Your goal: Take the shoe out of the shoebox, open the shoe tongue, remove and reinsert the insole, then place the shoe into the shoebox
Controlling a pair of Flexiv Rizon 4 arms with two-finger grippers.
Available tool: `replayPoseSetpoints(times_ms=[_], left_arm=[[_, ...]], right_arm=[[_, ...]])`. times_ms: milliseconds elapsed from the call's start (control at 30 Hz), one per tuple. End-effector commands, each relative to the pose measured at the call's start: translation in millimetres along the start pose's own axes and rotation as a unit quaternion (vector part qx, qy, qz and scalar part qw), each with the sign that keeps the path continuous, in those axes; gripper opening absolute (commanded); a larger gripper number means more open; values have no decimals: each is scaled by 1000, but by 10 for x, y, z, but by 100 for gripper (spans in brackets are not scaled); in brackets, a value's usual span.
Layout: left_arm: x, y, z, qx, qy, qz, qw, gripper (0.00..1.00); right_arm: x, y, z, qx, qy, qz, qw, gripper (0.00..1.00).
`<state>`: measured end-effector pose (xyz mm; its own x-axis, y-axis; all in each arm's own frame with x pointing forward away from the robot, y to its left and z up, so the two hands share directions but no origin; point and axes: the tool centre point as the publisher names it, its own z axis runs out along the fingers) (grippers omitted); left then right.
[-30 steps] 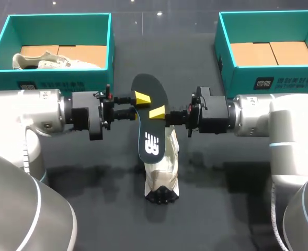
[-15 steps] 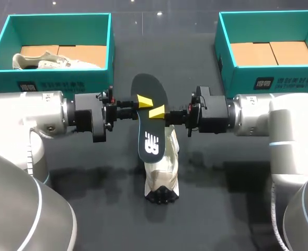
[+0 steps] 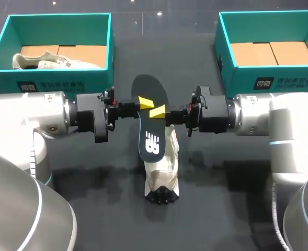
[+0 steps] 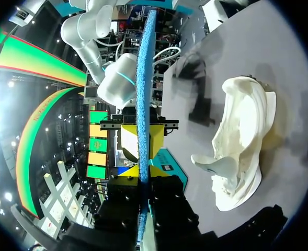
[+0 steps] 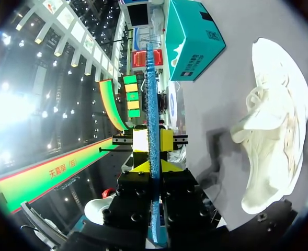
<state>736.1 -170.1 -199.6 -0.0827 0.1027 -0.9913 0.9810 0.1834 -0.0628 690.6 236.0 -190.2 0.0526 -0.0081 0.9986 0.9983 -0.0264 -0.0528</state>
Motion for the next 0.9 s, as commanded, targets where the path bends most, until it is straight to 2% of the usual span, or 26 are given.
replayPoseSetpoints(times_ms=[33,67,233,600,900], left_arm=[[6,-5,9,1,-1,2,1000,0],[3,-8,0,1,-2,2,1000,0],[-14,-41,-70,2,0,3,1000,0],[-42,-130,-402,-5,0,-7,1000,0],[-51,-276,-627,-3,5,-23,1000,0]], right_arm=[[-14,1,-8,2,3,1,1000,68],[-16,2,-13,2,4,0,1000,100],[-18,-8,-105,-1,3,-8,1000,100],[-71,46,-539,6,-2,-23,1000,100],[-159,109,-793,18,-18,-31,999,100]])
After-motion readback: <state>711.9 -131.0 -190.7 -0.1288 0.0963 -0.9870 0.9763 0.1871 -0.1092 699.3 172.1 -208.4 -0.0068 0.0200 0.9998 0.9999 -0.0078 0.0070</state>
